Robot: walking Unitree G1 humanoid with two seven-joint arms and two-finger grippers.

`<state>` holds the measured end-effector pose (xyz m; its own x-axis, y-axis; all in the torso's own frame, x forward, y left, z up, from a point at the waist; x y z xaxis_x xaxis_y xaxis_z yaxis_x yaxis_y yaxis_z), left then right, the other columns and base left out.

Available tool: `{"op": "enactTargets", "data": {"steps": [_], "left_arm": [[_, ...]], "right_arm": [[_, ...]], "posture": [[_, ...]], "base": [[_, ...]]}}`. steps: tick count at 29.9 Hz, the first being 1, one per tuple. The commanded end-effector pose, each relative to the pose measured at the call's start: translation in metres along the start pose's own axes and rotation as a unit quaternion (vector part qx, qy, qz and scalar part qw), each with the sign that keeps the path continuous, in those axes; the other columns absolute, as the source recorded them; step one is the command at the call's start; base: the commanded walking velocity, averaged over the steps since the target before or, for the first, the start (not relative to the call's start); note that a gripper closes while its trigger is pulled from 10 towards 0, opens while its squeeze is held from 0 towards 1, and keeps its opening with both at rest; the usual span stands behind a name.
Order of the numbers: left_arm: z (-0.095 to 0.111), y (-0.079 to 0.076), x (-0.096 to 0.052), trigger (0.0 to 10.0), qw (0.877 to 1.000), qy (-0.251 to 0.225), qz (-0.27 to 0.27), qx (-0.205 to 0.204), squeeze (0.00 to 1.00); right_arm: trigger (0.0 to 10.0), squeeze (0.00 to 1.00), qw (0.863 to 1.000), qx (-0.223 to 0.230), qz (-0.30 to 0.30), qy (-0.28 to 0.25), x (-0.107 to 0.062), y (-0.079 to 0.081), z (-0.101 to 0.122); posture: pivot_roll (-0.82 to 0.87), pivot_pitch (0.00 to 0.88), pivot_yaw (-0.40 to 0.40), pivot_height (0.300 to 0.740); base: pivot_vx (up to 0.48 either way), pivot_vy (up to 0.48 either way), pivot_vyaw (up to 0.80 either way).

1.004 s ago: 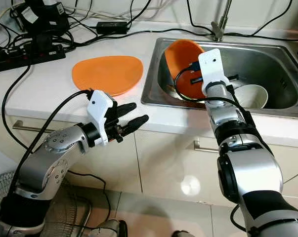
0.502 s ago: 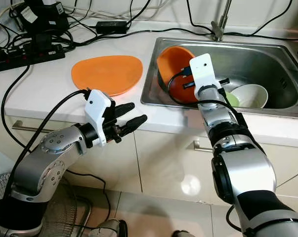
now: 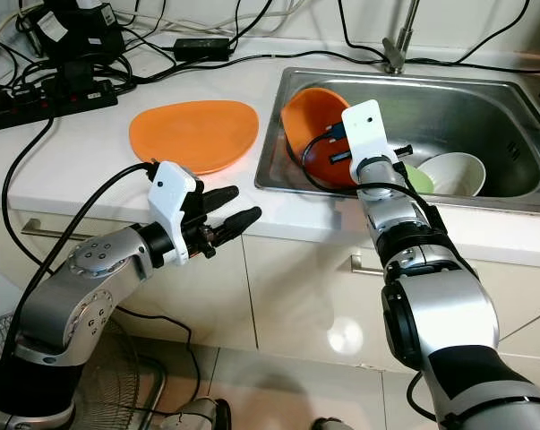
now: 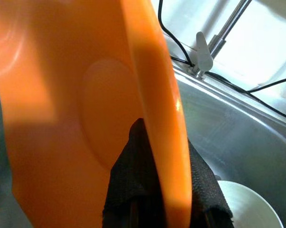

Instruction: Kitchen organization

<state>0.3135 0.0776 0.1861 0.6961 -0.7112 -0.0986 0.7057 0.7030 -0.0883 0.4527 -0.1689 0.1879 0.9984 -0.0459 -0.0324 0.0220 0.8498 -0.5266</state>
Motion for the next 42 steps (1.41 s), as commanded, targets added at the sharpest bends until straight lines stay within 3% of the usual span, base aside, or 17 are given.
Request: {"op": "enactTargets", "data": {"steps": [1, 13, 20, 22, 27, 42], "left_arm": [[0.006, -0.001, -0.002, 10.0, 1.000, -0.007, -0.002, 0.006, 0.00], [0.005, 0.000, -0.005, 10.0, 1.000, -0.003, 0.006, 0.005, 0.00], [0.004, -0.001, -0.005, 10.0, 1.000, -0.001, 0.006, 0.002, 0.00], [0.003, -0.001, -0.006, 10.0, 1.000, 0.000, 0.007, 0.002, 0.00], [0.002, -0.002, -0.007, 10.0, 1.000, 0.003, 0.006, 0.000, 0.00], [-0.002, -0.007, -0.012, 10.0, 1.000, 0.009, 0.006, -0.009, 0.00]], "right_arm": [[10.0, 0.00, 1.000, 0.010, 0.007, 0.010, 0.000, 0.004, -0.003], [10.0, 0.00, 0.999, 0.010, 0.010, 0.028, -0.002, 0.007, -0.010], [10.0, 0.00, 0.999, 0.031, -0.026, 0.025, 0.000, -0.011, -0.007], [10.0, 0.00, 0.998, 0.042, -0.050, 0.017, 0.002, -0.024, 0.000], [10.0, 0.00, 0.996, 0.053, -0.075, 0.005, 0.004, -0.038, 0.010], [10.0, 0.00, 0.994, 0.062, -0.088, -0.014, 0.006, -0.046, 0.025]], "posture": [[0.25, 0.088, 0.019, 0.740], [0.25, 0.100, 0.017, 0.740], [0.25, 0.106, 0.021, 0.740], [0.25, 0.110, 0.024, 0.740], [0.25, 0.119, 0.032, 0.740], [0.25, 0.156, 0.041, 0.740]], "base": [[0.000, 0.000, 0.00], [0.000, 0.000, 0.00], [0.000, 0.000, 0.00], [0.000, 0.000, 0.00], [0.000, 0.000, 0.00], [0.000, 0.000, 0.00]]}}
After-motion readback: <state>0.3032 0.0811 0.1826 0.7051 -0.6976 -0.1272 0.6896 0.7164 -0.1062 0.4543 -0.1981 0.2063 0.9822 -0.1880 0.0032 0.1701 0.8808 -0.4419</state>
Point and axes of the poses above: a point about 5 cm out from each wrist's last joint towards the gripper, its own x axis pointing out of the wrist towards the gripper, its own z axis along the axis of the wrist's last joint, y = z × x, the point moved 4 cm from there along x, pointing out of the wrist towards the gripper, and after that the axes turned 8 degrees about -x, right-handed, at the moved point
